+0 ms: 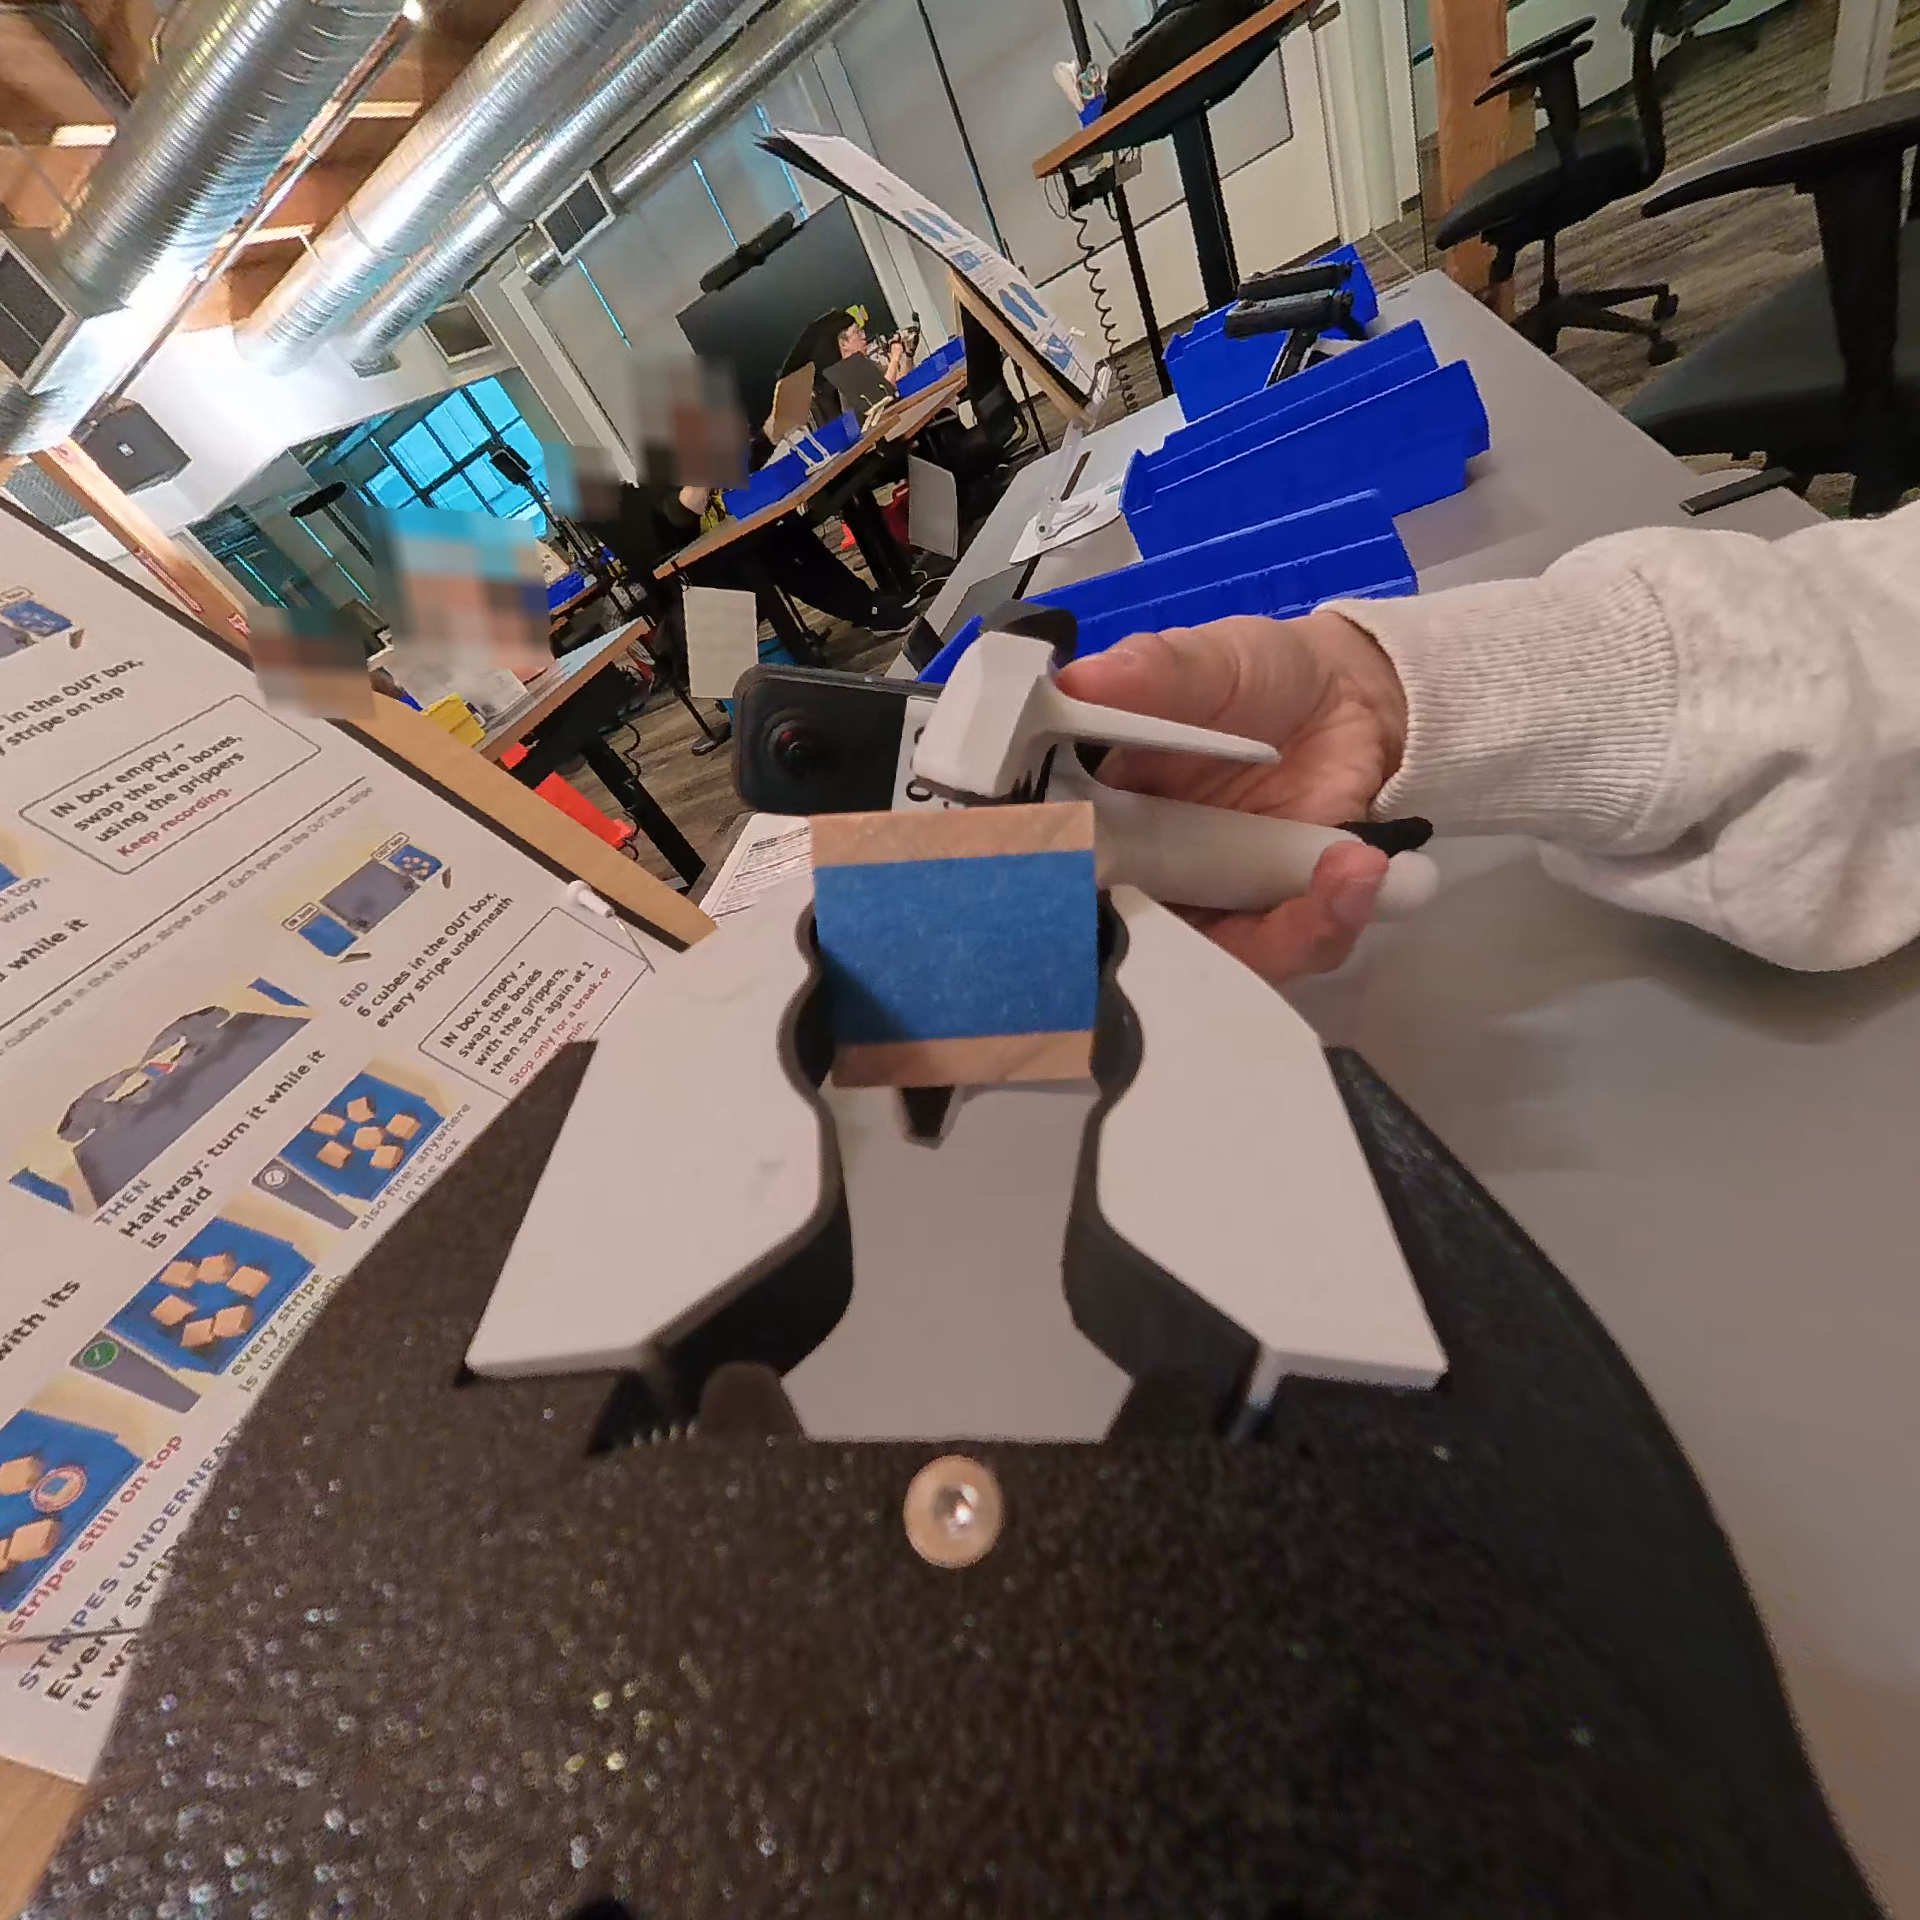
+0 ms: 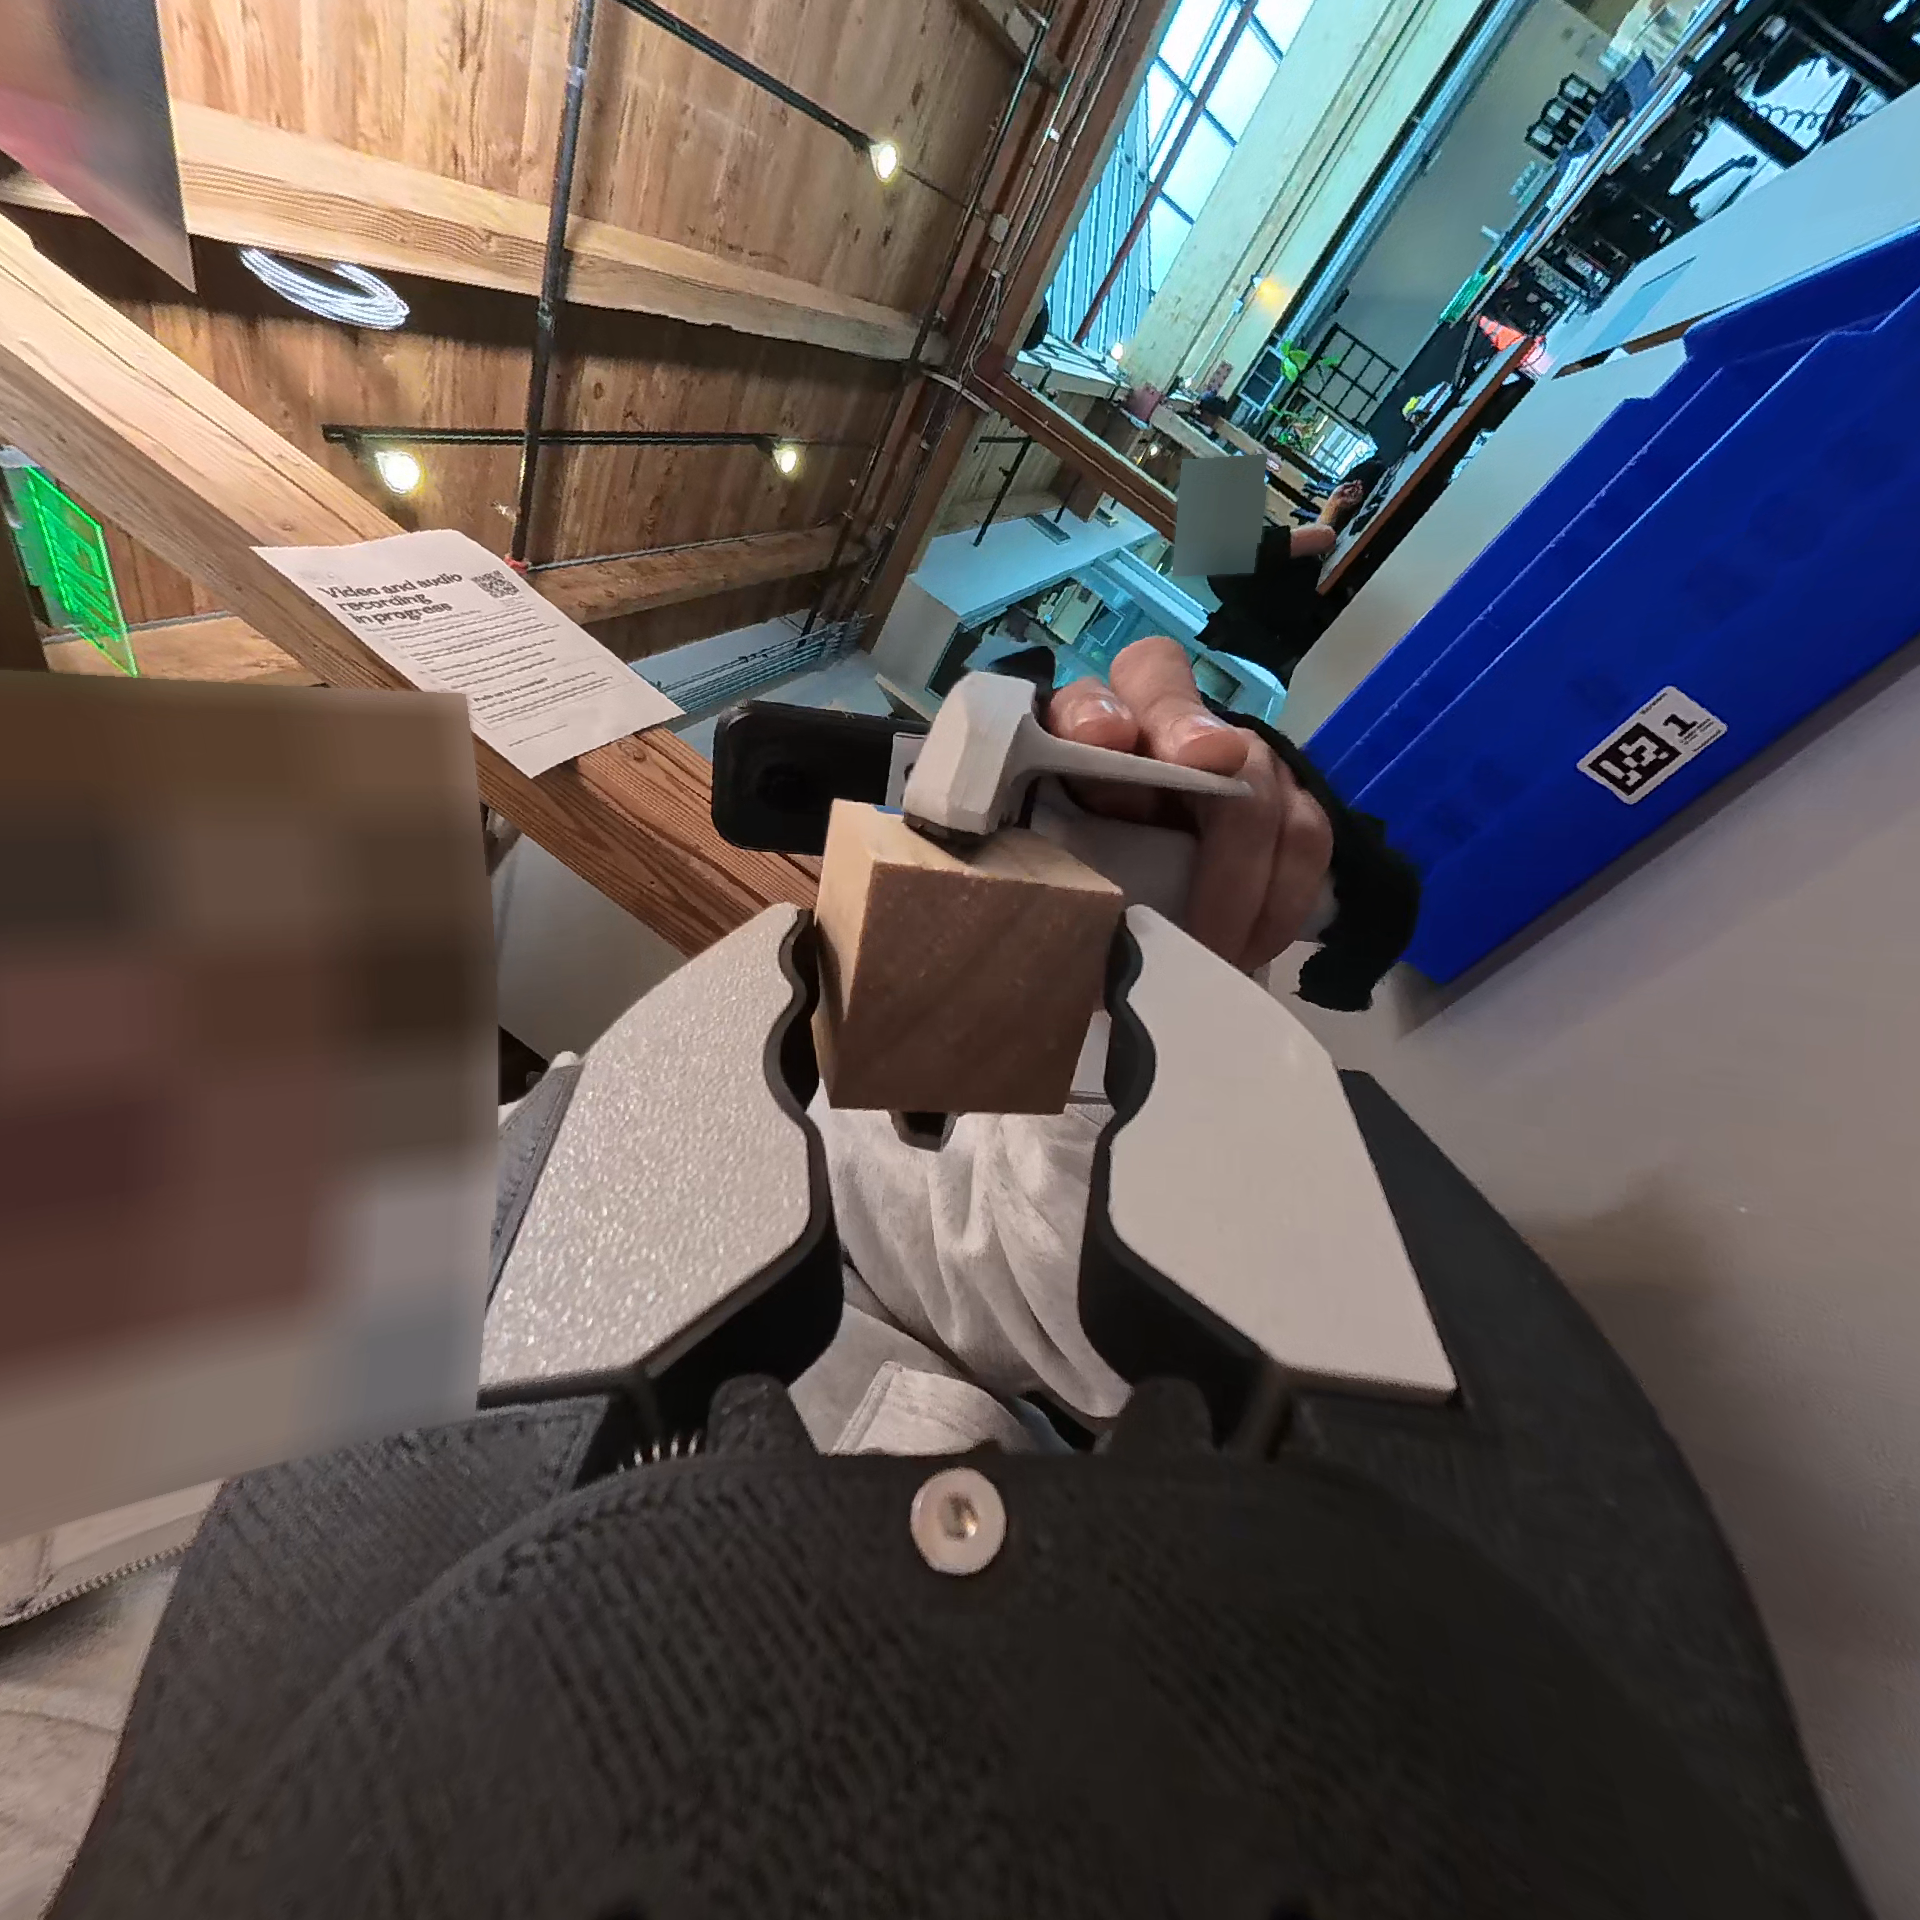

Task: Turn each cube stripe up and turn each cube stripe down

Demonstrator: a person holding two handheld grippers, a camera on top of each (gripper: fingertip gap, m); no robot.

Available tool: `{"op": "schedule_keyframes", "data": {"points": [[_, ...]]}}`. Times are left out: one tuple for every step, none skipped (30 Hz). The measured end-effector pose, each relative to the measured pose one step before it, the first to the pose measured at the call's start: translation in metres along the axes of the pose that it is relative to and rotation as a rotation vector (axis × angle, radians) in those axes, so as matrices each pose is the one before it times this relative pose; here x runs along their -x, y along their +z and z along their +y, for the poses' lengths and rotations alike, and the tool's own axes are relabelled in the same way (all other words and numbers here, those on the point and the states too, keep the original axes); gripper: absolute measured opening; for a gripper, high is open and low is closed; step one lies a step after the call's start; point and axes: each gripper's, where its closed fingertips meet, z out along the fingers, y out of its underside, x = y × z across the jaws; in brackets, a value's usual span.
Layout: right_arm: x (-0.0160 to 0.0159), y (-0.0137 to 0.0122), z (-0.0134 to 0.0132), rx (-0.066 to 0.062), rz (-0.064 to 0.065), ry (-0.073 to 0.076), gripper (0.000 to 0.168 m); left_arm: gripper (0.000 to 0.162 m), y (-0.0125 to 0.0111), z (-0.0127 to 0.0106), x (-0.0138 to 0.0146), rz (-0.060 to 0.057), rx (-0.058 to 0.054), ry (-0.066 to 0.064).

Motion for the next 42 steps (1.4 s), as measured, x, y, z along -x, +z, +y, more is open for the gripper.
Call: {"op": "schedule_keyframes", "data": {"points": [[-0.0004,-0.00012,-0.00059,-0.0016,0.001,-0.0053,0.053,0.046,0.00022,0.00084,0.00059,-0.004,0.0029,0.0022],[-0.00043,-0.0001,-0.00007,-0.0005,-0.0004,0.0013,0.053,0.046,0.00005,0.00081,0.00025,-0.0023,0.003,0.0027],[-0.00045,0.00009,0.00024,0.0032,-0.003,-0.0013,0.053,0.046,-0.00014,0.00084,0.0003,-0.0016,0.0034,0.002],[-0.00102,0.00019,-0.00061,-0.0033,0.0014,0.0021,0.052,0.046,-0.00013,0.00157,0.00075,-0.005,0.0078,0.0033],[-0.0012,0.00005,-0.00037,-0.0017,0.0029,0.0052,0.052,0.046,-0.00021,0.00154,0.00043,-0.0024,0.0073,0.0029],[-0.00046,0.00007,0.00094,0.011,-0.0016,-0.0017,0.052,0.046,-0.00037,0.00086,-0.00037,0.0015,0.0033,0.0015],[-0.00063,0.00012,0.00045,0.0081,0.0034,-0.0002,0.051,0.046,-0.00017,0.00112,0.00013,-0.0034,0.0069,0.0007],[-0.00095,-0.00004,-0.00007,0.0044,0.0111,-0.0015,0.051,0.046,0.00004,0.00149,0.00039,-0.0072,0.0107,-0.004],[-0.00049,-0.00018,0.00042,0.0094,0.0124,-0.0113,0.051,0.046,0.00002,0.00095,-0.00049,-0.0024,0.0076,-0.009],[-0.00024,-0.0006,0.00086,0.0119,0.0134,-0.0152,0.051,0.046,0.00021,0.00025,-0.00098,0.0035,0.003,-0.0118],[-0.00001,-0.00102,0.00003,0.005,0.0167,-0.015,0.05,0.045,0.0003,-0.00039,-0.0003,0.0006,-0.0005,-0.0148],[-0.00049,-0.00182,-0.00097,0.0006,0.0233,-0.0106,0.05,0.047,0.00028,-0.00118,0.00025,-0.0034,-0.0058,-0.0132],[-0.00178,-0.00296,-0.00208,-0.0053,0.0335,-0.0093,0.05,0.053,0.00026,-0.00146,0.00025,-0.0034,-0.0067,-0.0075],[-0.00285,-0.00434,-0.00318,-0.0113,0.0424,-0.0141,0.05,0.06,0.00014,-0.00091,0.00094,-0.0089,-0.0015,-0.0015],[-0.0028,-0.00527,-0.00272,-0.0071,0.0432,-0.0194,0.05,0.065,0.00014,-0.00066,0.00127,-0.0117,0.0027,0.0029],[-0.0026,-0.00602,-0.00346,-0.0108,0.0441,-0.0174,0.05,0.069,0.00005,-0.00015,0.00058,-0.0083,0.0055,0.0047],[-0.00197,-0.00673,-0.0054,-0.0236,0.0449,-0.0173,0.05,0.071,0.0001,0.00003,-0.00032,-0.0017,0.0062,0.0042],[-0.00067,-0.00697,-0.005,-0.019,0.0393,-0.0181,0.05,0.072,0.00009,0.00014,-0.0003,-0.0004,0.0051,0.0025],[-0.00047,-0.00721,-0.00437,-0.0134,0.0412,-0.0224,0.05,0.073,0.00017,0.00044,0.00054,-0.0049,0.0055,0.0012],[-0.00245,-0.00773,-0.00516,-0.0178,0.0637,-0.0293,0.05,0.074,0.00014,0.00067,0.00083,-0.0055,0.0059,-0.0011],[-0.00459,-0.00863,-0.00501,-0.0151,0.0838,-0.042,0.05,0.075,0.0,0.00059,0.00029,-0.0007,0.004,-0.0042],[-0.00574,-0.00944,-0.00438,-0.0086,0.0917,-0.0473,0.05,0.075,-0.00011,0.00022,0.00048,-0.0008,0.0015,-0.0058],[-0.00656,-0.01045,-0.00569,-0.0191,0.0945,-0.0436,0.05,0.075,-0.00028,0.00025,0.00157,-0.0078,0.0018,-0.0059],[-0.00695,-0.01124,-0.00576,-0.0214,0.0889,-0.0383,0.05,0.074,-0.00022,0.00043,0.00176,-0.0083,0.0044,-0.0074],[-0.00847,-0.01137,-0.00467,-0.0164,0.086,-0.035,0.05,0.074,-0.00015,0.0009,0.00074,-0.0008,0.0064,-0.009],[-0.01185,-0.01174,-0.00342,-0.0131,0.0951,-0.0295,0.05,0.074,-0.00009,0.00093,0.00032,0.0005,0.0056,-0.0068],[-0.01425,-0.01152,-0.00238,-0.0106,0.0973,-0.0258,0.05,0.074,-0.00009,0.00058,0.00093,-0.0047,0.004,-0.002],[-0.01413,-0.01095,-0.00072,-0.0042,0.0838,-0.0191,0.05,0.073,-0.00003,0.00056,0.00075,-0.0052,0.0044,0.0002],[-0.01405,-0.01017,0.00044,-0.0011,0.0718,-0.0104,0.05,0.073,0.00014,0.00048,-0.00002,0.0002,0.0049,-0.0008],[-0.01465,-0.00966,0.00174,0.0052,0.069,-0.0063,0.051,0.073,0.00002,0.00033,-0.00089,0.0055,0.004,-0.0013],[-0.01667,-0.00903,0.00423,0.0218,0.0774,-0.0088,0.051,0.073,0.00014,0.0001,-0.00085,0.0044,0.0029,-0.0003],[-0.01799,-0.00832,0.00519,0.0279,0.0818,-0.0169,0.051,0.073,0.00014,0.00011,-0.00033,0.0009,0.003,0.0005],[-0.01802,-0.00717,0.00596,0.0346,0.0741,-0.0123,0.051,0.073,0.00022,0.0003,-0.00028,0.0007,0.0045,0.0002],[-0.01666,-0.00569,0.00738,0.0472,0.0578,-0.0056,0.051,0.073,0.0002,0.00057,-0.00049,0.0022,0.0053,0.0009],[-0.01577,-0.00401,0.00774,0.053,0.0483,-0.0039,0.051,0.073,0.00028,0.00053,-0.00028,0.0007,0.0046,0.0029],[-0.01585,-0.00221,0.00736,0.0527,0.048,-0.007,0.051,0.073,0.0001,0.00027,0.00012,-0.0024,0.0042,0.0038],[-0.01689,-0.00031,0.00768,0.0562,0.057,-0.0103,0.051,0.073,-0.00006,0.00015,0.00035,-0.0034,0.004,0.0021],[-0.01708,0.00145,0.01009,0.0716,0.0622,-0.0155,0.051,0.072,-0.00026,0.0001,0.00036,-0.0024,0.0031,0.0004],[-0.01482,0.0038,0.01089,0.0761,0.0534,-0.021,0.051,0.072,-0.00045,-0.00031,0.0003,-0.0021,0.0012,0.0],[-0.01211,0.00583,0.01064,0.0729,0.0415,-0.0201,0.051,0.072,-0.00062,-0.00042,0.00056,-0.0025,-0.0001,-0.0009],[-0.00906,0.00751,0.00897,0.06,0.0296,-0.0223,0.051,0.072,-0.00069,-0.00035,0.00074,-0.0023,0.001,-0.0032],[-0.006,0.00871,0.00896,0.0579,0.0157,-0.0182,0.051,0.072,-0.00074,-0.00012,0.00074,-0.0026,0.0017,-0.0045]]}}
